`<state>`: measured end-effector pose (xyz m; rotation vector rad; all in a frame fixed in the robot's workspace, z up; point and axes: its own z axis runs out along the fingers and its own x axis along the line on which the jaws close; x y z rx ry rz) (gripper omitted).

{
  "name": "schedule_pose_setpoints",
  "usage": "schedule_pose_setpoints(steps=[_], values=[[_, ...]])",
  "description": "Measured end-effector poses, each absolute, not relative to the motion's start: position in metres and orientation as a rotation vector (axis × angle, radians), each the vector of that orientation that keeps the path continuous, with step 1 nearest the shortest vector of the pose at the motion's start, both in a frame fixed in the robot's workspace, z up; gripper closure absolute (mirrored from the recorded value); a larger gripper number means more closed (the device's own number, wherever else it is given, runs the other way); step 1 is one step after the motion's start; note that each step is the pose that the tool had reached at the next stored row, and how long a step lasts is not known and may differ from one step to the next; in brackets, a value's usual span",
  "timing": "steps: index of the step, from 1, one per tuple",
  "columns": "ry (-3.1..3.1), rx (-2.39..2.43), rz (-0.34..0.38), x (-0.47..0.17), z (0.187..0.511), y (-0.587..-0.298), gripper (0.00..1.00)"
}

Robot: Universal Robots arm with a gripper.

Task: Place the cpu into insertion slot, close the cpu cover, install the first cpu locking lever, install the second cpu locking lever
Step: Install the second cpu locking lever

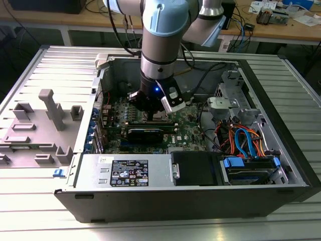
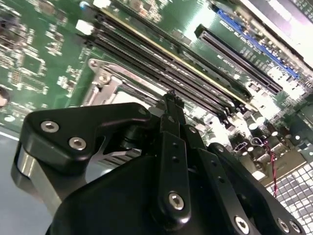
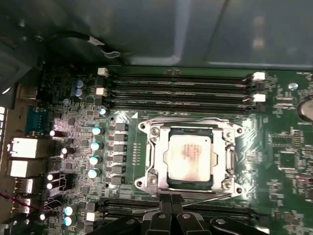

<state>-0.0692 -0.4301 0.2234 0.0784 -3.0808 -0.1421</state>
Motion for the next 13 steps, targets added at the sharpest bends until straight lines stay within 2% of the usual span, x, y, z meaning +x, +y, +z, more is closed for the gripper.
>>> schedule_pose_setpoints(steps=[13], values=[[-3.076,0.121,-0.151,-0.0639,0.2226,-0.4358,0.89]])
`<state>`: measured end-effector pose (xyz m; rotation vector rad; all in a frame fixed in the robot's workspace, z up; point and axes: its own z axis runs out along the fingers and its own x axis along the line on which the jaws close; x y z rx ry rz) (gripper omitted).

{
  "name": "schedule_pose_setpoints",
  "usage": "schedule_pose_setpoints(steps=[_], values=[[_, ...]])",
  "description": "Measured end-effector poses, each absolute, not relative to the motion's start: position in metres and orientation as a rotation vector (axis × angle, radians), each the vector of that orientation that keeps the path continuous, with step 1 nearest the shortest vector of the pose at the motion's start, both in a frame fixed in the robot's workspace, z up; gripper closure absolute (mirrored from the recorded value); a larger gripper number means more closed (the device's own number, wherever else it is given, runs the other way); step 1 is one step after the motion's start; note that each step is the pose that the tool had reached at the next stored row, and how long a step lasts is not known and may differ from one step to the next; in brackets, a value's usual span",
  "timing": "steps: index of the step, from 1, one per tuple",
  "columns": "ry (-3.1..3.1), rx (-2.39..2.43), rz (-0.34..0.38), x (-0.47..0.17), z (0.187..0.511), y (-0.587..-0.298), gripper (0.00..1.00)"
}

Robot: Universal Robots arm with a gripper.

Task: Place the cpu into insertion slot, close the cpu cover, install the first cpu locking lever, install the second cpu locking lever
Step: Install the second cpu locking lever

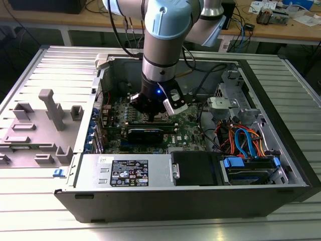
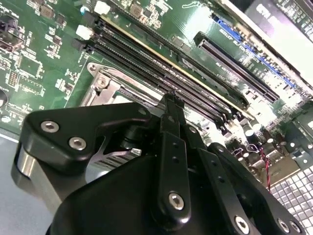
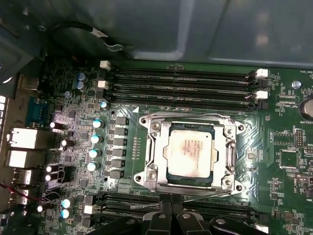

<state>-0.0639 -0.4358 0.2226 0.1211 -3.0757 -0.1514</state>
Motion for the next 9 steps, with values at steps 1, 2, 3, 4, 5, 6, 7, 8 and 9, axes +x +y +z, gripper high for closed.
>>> schedule_pose_setpoints(steps=[1,2,3,4,5,6,7,8,9], values=[[-3.075,0.122,-0.163,-0.064,0.222,-0.438,0.89],[-3.075,0.122,-0.173,-0.065,0.221,-0.44,0.89],[-3.075,0.123,-0.185,-0.066,0.22,-0.441,0.89],[-3.074,0.124,-0.192,-0.068,0.22,-0.441,0.89],[-3.074,0.124,-0.196,-0.07,0.22,-0.441,0.89],[-3.074,0.125,-0.204,-0.073,0.219,-0.441,0.89],[-3.074,0.125,-0.209,-0.076,0.219,-0.441,0.89],[-3.073,0.126,-0.212,-0.079,0.219,-0.441,0.89],[-3.073,0.126,-0.215,-0.081,0.218,-0.441,0.89]])
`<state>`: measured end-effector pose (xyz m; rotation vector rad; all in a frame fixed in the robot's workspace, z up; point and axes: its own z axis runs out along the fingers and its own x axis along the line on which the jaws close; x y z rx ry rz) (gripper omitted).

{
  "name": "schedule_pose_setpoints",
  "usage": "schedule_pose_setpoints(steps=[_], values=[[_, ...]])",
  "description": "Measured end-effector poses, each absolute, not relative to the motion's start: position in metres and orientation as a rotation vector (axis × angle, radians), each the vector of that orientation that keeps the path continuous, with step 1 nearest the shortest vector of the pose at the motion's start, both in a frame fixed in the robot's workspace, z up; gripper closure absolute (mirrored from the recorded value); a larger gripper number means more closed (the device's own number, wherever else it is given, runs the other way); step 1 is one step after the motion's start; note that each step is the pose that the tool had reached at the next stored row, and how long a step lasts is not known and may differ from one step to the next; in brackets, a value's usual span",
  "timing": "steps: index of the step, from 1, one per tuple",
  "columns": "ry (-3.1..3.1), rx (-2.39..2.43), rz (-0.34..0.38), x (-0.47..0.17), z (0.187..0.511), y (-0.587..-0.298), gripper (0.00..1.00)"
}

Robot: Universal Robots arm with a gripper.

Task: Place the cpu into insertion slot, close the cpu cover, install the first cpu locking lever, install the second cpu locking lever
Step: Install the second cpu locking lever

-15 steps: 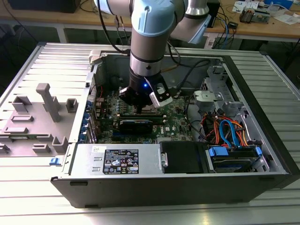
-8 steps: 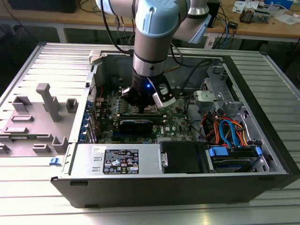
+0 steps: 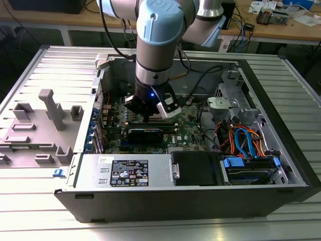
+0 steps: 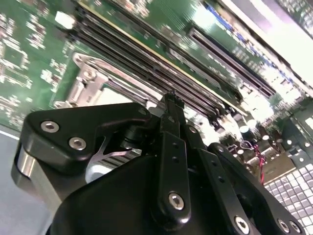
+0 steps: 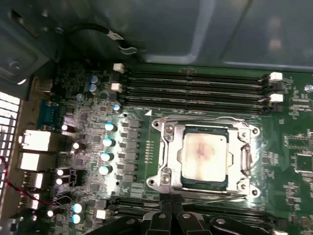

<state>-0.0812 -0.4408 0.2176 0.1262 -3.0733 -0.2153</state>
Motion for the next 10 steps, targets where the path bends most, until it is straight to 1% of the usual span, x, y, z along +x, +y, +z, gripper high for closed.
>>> schedule_pose_setpoints(steps=[5,10], values=[[-3.072,0.13,-0.237,-0.0898,0.2134,-0.4411,0.89],[-3.073,0.131,-0.238,-0.091,0.213,-0.441,0.89]])
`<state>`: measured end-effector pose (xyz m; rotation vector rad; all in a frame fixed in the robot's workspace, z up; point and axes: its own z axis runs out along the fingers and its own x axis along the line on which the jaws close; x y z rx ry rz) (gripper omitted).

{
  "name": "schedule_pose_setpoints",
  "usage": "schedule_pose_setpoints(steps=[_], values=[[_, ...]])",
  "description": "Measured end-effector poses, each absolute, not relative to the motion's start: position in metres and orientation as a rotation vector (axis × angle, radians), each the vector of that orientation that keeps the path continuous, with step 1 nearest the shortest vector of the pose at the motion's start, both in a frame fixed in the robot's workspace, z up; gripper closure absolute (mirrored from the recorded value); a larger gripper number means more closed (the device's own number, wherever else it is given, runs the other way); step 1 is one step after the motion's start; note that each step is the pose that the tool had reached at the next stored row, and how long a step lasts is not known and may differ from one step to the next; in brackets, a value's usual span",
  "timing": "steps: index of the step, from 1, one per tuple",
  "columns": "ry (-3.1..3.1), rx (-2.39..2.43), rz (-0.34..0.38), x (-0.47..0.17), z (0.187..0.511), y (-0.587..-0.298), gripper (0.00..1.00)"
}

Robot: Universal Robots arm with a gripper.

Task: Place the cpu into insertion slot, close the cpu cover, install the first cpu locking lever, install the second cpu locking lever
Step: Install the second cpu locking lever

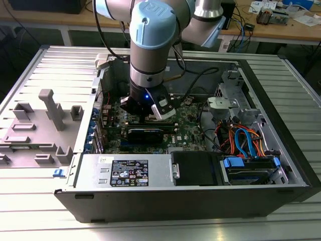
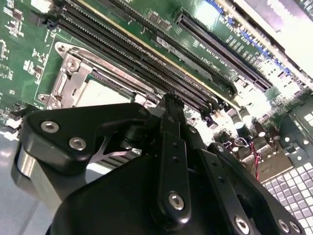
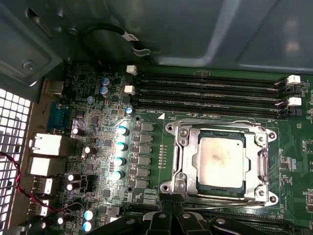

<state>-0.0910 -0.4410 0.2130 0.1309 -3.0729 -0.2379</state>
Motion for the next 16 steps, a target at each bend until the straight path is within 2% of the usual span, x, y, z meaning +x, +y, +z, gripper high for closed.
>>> schedule_pose_setpoints(steps=[16], values=[[-3.07,0.133,-0.281,-0.0932,0.2074,-0.4421,0.89]])
